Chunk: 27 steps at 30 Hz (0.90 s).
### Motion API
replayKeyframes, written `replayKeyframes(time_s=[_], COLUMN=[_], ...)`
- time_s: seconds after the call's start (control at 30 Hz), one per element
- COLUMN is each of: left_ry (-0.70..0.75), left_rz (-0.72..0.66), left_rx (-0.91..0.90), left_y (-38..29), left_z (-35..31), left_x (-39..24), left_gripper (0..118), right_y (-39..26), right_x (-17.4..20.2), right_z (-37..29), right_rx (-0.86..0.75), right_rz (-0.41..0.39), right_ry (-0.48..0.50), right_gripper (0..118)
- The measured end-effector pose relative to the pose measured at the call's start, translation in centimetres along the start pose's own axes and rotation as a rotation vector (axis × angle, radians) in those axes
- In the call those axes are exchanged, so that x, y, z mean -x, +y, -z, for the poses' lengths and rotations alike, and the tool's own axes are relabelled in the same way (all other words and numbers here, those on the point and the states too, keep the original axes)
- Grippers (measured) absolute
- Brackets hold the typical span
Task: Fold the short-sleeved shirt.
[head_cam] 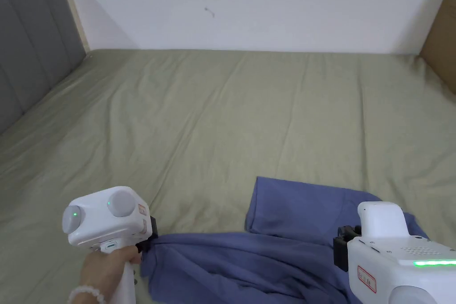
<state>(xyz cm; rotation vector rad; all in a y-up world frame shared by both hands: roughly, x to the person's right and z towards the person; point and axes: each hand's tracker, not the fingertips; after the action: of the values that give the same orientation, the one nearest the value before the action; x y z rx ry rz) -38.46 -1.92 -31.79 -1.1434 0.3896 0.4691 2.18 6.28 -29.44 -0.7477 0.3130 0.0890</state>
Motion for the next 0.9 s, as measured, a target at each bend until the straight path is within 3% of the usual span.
replayKeyframes(time_s=[0.1,0.3,0.47,0.5,0.53,0.6,0.8,0.9], left_ry=[-0.064,-0.056,-0.102,-0.133,-0.132,-0.116,-0.125,-0.129], left_rz=[-0.087,-0.022,0.030,0.026,0.021,0.037,0.036,0.029], left_rx=[0.020,-0.023,-0.077,-0.086,-0.091,-0.111,-0.116,-0.117], left_y=[0.3,0.1,-0.1,-0.1,0.0,0.2,0.8,0.9], left_z=[-0.8,-2.7,-5.2,-5.6,-6.1,-6.7,-6.8,-6.9], left_x=[1.0,0.6,0.1,0.2,0.1,-0.2,-0.1,0.0], left_gripper=[0,0,0,0,0,0,0,0], right_y=[0.3,1.0,4.3,5.2,6.3,8.2,11.1,10.7], right_x=[-0.1,-0.2,-2.8,-3.2,-3.8,-5.0,-7.4,-7.1], right_z=[0.0,0.8,3.6,4.4,5.6,8.8,18.3,20.9], right_rx=[-0.006,-0.001,0.021,0.029,0.030,0.081,0.282,0.326], right_rz=[0.015,-0.021,-0.008,-0.018,-0.048,-0.108,-0.165,-0.235], right_ry=[0.009,0.041,0.106,0.099,0.072,0.022,0.012,-0.043], right_gripper=[4,4,6,16,36,98,99,84])
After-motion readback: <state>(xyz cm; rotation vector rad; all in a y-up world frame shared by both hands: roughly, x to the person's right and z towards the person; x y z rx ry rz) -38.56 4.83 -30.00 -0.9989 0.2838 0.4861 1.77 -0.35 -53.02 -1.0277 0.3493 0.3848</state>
